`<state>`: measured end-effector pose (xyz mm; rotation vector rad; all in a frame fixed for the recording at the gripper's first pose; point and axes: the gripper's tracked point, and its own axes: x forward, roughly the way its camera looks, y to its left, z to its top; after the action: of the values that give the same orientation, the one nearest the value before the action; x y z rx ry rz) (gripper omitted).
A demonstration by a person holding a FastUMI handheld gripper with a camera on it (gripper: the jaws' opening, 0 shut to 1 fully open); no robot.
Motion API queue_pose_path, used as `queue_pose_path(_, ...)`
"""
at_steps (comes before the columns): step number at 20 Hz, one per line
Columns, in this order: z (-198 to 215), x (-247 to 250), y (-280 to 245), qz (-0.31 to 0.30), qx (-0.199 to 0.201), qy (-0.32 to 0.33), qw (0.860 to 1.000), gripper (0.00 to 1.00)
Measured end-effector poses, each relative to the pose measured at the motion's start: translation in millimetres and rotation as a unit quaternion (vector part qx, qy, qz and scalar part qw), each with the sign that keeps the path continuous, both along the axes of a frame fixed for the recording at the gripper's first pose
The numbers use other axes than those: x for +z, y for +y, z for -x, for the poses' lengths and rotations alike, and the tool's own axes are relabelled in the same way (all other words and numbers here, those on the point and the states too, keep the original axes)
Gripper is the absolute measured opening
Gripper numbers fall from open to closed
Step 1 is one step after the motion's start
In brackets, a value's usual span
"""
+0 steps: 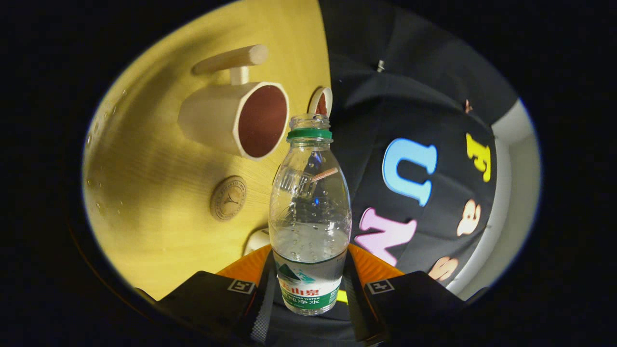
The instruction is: Take the bottle from table, then pour the juice into the cup, finally place the bottle on the coaster
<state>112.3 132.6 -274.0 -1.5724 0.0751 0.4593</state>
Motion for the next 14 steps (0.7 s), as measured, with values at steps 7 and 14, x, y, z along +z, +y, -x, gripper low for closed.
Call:
queue_pose_path(7, 17.2, -2.3, 13.1, -0.251, -0.054, 0.071, 0.964, 0.69)
queue_pose_path(14, 28.4, 6.2, 24.3, -0.447, -0.045, 0.122, 0.885, 0.69)
